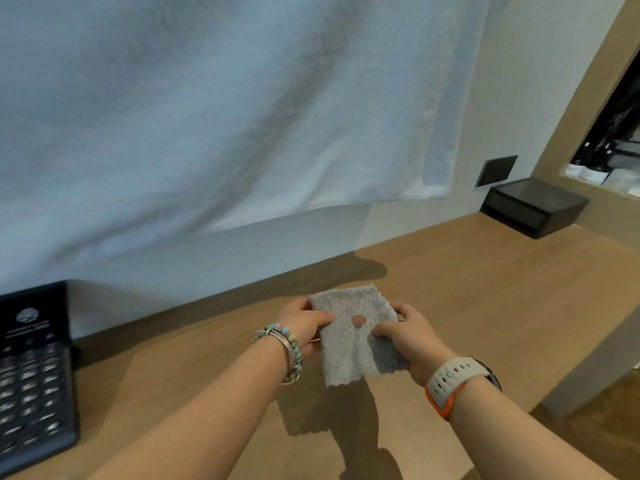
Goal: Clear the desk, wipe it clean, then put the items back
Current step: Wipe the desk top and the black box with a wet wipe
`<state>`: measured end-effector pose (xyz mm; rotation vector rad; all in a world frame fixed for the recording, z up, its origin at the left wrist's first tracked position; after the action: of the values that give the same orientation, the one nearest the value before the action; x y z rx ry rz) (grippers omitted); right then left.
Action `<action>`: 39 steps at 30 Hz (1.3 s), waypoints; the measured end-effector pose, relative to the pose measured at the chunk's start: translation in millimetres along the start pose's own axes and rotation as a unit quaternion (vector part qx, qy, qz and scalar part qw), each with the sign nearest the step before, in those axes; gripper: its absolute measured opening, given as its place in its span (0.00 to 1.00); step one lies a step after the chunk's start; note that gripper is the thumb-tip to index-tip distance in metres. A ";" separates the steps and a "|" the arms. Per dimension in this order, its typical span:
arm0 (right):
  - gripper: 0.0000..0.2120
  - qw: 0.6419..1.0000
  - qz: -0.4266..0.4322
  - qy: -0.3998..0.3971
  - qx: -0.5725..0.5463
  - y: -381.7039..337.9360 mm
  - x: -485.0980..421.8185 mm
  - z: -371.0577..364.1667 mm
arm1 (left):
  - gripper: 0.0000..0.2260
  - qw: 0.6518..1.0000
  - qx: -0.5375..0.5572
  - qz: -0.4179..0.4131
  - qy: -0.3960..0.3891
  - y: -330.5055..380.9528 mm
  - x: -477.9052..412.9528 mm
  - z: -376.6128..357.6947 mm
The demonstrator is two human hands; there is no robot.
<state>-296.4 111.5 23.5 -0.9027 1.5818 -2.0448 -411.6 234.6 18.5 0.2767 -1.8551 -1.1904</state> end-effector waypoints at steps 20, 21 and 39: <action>0.14 0.999 -0.009 -0.039 0.007 -1.0 -189.7 270.5 | 0.07 0.996 -0.044 -0.010 0.077 39.6 -146.1 -272.7; 0.13 0.999 -0.007 -0.040 0.013 -0.3 -197.5 288.4 | 0.07 0.996 -0.046 -0.011 0.079 39.7 -150.5 -291.4; 0.12 0.999 0.021 -0.024 0.030 -4.1 -336.7 520.4 | 0.03 0.994 -0.078 -0.013 0.070 70.8 -255.5 -545.8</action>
<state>307.2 -29.2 23.1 -0.8839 1.4944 -2.0153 176.2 84.5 12.9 0.2896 -1.6325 -1.2933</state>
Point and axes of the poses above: each hand's wrist, its own x-axis away from the middle knuckle, its own z-axis out of the back of the hand, y = z × x, the point moved 6 cm from there along -x, towards the middle knuckle, and after that the axes turned 7 degrees about z, right-handed, at the moved point
